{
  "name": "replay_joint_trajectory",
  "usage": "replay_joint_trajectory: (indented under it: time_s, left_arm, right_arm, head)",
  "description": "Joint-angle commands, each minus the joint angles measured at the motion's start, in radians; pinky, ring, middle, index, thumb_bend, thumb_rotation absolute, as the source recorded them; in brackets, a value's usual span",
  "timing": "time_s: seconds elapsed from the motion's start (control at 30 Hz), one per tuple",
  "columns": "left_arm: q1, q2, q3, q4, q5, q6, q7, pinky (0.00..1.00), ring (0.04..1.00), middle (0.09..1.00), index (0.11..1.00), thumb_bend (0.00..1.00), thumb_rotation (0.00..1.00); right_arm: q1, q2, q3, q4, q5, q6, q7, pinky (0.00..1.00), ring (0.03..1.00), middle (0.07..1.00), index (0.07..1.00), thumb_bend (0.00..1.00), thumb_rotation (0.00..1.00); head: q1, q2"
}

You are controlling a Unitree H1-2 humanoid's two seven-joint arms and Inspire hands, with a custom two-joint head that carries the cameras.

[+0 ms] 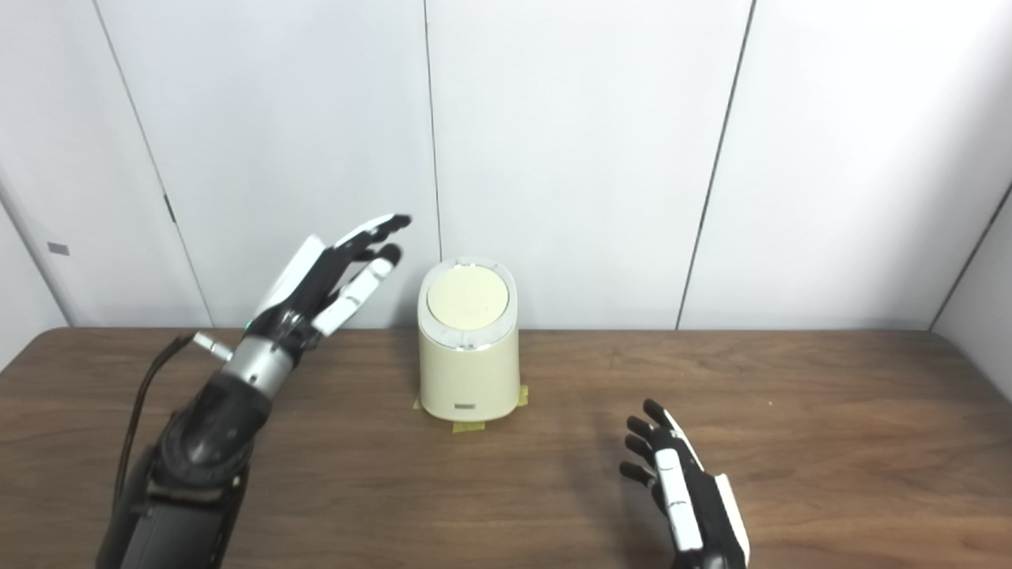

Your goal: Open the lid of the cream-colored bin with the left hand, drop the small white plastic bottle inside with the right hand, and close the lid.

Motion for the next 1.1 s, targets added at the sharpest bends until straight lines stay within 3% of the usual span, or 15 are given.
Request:
replay_joint_trajectory:
  time_s: [0.0,0.07,0.2,0.3,0.53,0.6,0.77,0.93,1.07]
  left_arm:
    - [0.004,-0.007,0.037,-0.066,-0.072,0.038,0.015,0.88,0.893,0.884,0.913,0.44,1.0]
    - [0.048,-0.022,0.065,-0.1,-0.134,0.081,0.015,0.9,0.901,0.9,0.935,0.45,1.0]
    - [0.131,-0.041,0.099,-0.143,-0.198,0.1,0.043,0.88,0.885,0.892,0.933,0.44,1.0]
    - [0.201,-0.059,0.127,-0.163,-0.252,0.09,0.07,0.88,0.89,0.891,0.938,0.39,1.0]
    - [0.317,-0.093,0.146,-0.175,-0.342,0.094,0.104,0.93,0.91,0.912,0.944,0.35,1.0]
    - [0.347,-0.103,0.156,-0.172,-0.388,0.077,0.102,0.94,0.915,0.916,0.936,0.4,1.0]
    - [0.41,-0.109,0.152,-0.191,-0.44,0.066,0.099,0.98,0.951,0.953,0.954,0.49,1.0]
    - [0.443,-0.104,0.141,-0.217,-0.452,0.098,0.103,1.0,0.99,0.989,0.989,0.45,1.0]
    - [0.454,-0.093,0.146,-0.206,-0.473,0.082,0.097,1.0,1.0,1.0,1.0,0.43,1.0]
  right_arm:
    - [-0.028,-0.004,-0.003,-0.022,-0.003,-0.046,-0.001,0.78,0.877,0.877,0.902,0.54,0.94]
    - [-0.028,-0.008,-0.01,-0.022,-0.006,-0.053,-0.005,0.78,0.875,0.88,0.894,0.54,0.94]
    - [-0.029,-0.02,-0.032,-0.014,0.01,-0.071,-0.002,0.79,0.891,0.894,0.904,0.55,0.94]
    - [-0.024,-0.033,-0.038,-0.019,0.008,-0.072,0.003,0.81,0.903,0.897,0.908,0.6,0.96]
    - [-0.019,-0.044,-0.033,-0.045,0.019,-0.042,0.014,0.85,0.93,0.923,0.91,0.6,0.95]
    - [-0.018,-0.044,-0.034,-0.048,0.019,-0.038,0.014,0.85,0.929,0.925,0.909,0.61,0.95]
    - [-0.018,-0.046,-0.038,-0.048,0.028,-0.036,0.015,0.85,0.931,0.946,0.918,0.61,0.94]
    - [-0.019,-0.068,-0.025,-0.048,0.009,-0.026,0.027,0.9,0.972,0.99,0.96,0.62,0.98]
    - [-0.022,-0.073,-0.022,-0.05,0.012,-0.018,0.028,0.93,0.997,1.0,0.98,0.61,1.0]
  head:
    - [-0.001,0.0]
    - [-0.002,0.003]
    - [-0.001,0.01]
    - [0.003,0.013]
    - [0.003,0.029]
    - [0.006,0.033]
    - [0.011,0.038]
    - [0.007,0.043]
    - [0.007,0.045]
